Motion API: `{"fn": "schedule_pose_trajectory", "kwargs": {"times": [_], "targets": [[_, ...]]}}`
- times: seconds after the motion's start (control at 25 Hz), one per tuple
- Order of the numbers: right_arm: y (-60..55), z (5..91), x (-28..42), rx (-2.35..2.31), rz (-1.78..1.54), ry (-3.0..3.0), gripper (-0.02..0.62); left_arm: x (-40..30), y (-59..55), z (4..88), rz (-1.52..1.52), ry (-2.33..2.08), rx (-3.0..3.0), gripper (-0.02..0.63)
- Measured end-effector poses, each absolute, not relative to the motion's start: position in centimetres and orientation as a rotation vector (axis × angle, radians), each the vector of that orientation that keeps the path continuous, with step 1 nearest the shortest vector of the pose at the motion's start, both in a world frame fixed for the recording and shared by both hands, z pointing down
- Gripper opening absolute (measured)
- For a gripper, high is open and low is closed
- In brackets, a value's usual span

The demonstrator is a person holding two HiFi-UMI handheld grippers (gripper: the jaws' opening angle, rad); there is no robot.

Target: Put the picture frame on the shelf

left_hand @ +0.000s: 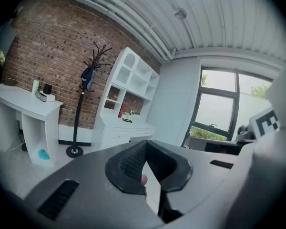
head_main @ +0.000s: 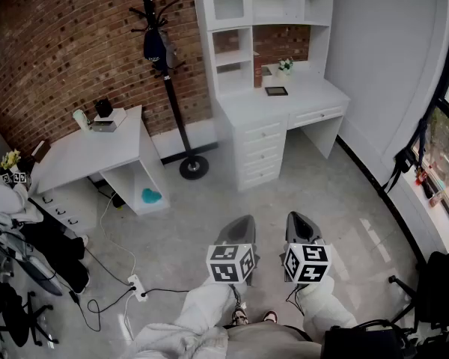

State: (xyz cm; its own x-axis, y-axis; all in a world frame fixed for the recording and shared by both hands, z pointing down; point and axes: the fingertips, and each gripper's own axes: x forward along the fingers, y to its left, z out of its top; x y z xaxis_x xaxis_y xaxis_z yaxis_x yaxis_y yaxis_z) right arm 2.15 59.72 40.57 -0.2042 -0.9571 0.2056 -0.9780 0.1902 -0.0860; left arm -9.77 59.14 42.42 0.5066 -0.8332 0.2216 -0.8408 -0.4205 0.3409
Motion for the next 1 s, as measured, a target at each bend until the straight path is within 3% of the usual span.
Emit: {"fn": "schedule_pose_trajectory", "kwargs": {"times": [0.6, 1.0], "targets": [[56.1, 40.7, -1.1, 2.007, 0.386, -2.345, 0.025, -13.9, 55.6, 41.8, 0.026, -1.358, 2.397, 0.003], [52.6, 43.8, 1.0, 2.070, 0.397, -2.183, 0.025, -13.9, 52.0, 44.0, 0.062, -1.325, 2.388, 0.003]]}}
